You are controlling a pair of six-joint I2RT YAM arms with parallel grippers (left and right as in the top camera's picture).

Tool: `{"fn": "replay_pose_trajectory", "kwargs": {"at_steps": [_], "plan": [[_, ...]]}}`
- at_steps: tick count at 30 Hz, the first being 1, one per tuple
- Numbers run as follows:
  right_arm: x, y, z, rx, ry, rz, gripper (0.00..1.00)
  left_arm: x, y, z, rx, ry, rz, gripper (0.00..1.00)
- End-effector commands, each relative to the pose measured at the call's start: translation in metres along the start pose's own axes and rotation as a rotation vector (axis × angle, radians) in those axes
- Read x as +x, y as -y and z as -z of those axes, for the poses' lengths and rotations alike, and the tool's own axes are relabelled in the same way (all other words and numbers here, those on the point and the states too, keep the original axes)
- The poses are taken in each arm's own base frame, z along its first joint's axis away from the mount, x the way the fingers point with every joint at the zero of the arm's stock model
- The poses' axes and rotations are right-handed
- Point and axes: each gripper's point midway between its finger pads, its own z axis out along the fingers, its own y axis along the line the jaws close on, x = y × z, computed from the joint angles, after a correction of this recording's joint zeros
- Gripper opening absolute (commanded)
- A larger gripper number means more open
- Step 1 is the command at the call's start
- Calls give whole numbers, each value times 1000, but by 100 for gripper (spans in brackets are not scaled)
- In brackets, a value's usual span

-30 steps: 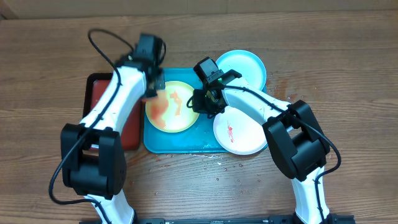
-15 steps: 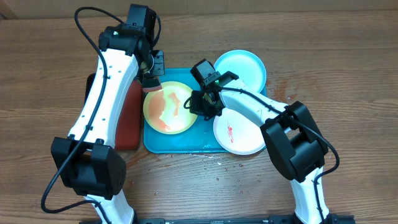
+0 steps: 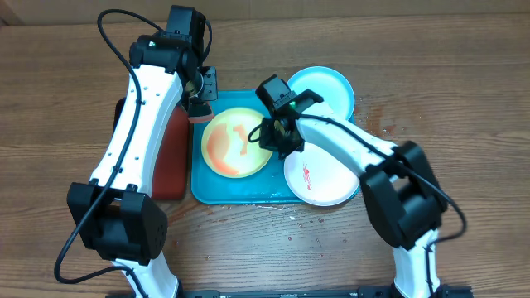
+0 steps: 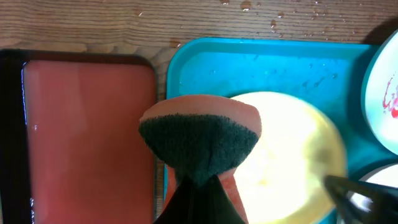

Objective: Clean dirty plates on tray and stack at the side
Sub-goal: 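Lift the yellow plate with the right gripper and carry it right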

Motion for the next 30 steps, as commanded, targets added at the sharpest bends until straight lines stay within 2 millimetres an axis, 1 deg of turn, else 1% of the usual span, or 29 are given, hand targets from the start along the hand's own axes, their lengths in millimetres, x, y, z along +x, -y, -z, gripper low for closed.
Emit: {"fn": "replay_pose_trajectory", "kwargs": {"at_steps": [1,3,6,9,12,16,20,25,30], "plan": [[-27,-7,68,25,225,36,4,-6,-1,5,14,17,-9,4],[-30,-1,78,77,279,42,4,-6,-1,5,13,17,-9,4],[-31,9,88,165,337,55,4,-6,-1,5,14,18,-9,4],[-29,17,91,242,371,74,4,-6,-1,5,14,18,-9,4],[-27,20,95,302,406,97,4,-6,-1,5,14,19,-9,4],[-26,19,101,363,464,129,4,-7,-1,5,15,23,-9,4],[-25,19,112,452,547,170,4,-7,-1,5,15,21,-9,4],[-25,15,132,568,679,224,4,-7,-1,5,15,21,-9,4],[-22,4,156,660,829,273,4,-6,-1,5,14,20,-10,4]]}}
